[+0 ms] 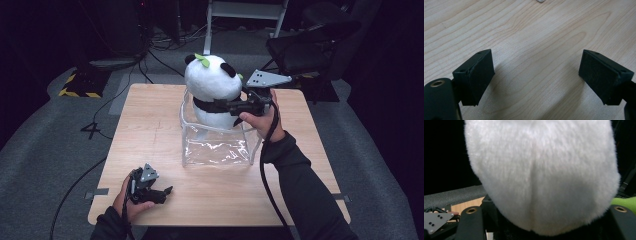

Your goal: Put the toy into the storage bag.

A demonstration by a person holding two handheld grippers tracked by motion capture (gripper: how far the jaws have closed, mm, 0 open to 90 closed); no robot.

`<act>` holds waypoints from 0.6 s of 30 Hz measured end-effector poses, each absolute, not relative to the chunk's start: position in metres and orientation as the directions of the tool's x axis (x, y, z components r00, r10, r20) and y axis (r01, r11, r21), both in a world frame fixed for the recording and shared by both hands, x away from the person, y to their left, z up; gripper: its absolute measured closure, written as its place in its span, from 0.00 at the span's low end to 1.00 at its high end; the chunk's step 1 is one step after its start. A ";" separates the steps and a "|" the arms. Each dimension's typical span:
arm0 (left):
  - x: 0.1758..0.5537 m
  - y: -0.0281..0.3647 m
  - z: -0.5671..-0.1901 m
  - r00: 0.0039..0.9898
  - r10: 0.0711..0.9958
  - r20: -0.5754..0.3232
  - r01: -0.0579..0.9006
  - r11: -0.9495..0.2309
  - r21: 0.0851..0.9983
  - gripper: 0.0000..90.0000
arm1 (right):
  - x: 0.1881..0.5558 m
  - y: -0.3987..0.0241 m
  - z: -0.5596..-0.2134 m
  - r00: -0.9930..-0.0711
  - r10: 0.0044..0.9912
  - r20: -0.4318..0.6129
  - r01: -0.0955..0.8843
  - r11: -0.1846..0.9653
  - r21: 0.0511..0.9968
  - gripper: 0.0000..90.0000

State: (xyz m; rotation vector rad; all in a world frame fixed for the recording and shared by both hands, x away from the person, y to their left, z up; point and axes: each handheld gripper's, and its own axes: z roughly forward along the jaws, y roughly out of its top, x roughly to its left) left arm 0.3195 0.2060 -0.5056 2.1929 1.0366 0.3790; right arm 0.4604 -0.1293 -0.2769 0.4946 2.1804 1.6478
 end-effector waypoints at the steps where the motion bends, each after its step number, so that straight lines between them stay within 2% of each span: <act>1: 0.320 0.206 -0.506 0.642 0.767 -0.023 0.571 -0.457 0.682 0.14 | 0.460 -0.130 -0.277 -0.872 0.484 -0.072 0.066 0.262 0.963 0.36; 5: 0.320 0.206 -0.506 0.642 0.767 -0.023 0.571 -0.457 0.682 0.14 | 0.461 -0.131 -0.278 -0.871 0.488 -0.059 0.085 0.267 0.960 0.33; 18: 0.320 0.206 -0.506 0.642 0.767 -0.023 0.571 -0.457 0.682 0.14 | 0.462 -0.131 -0.285 -0.867 0.491 -0.092 0.119 0.383 0.916 0.28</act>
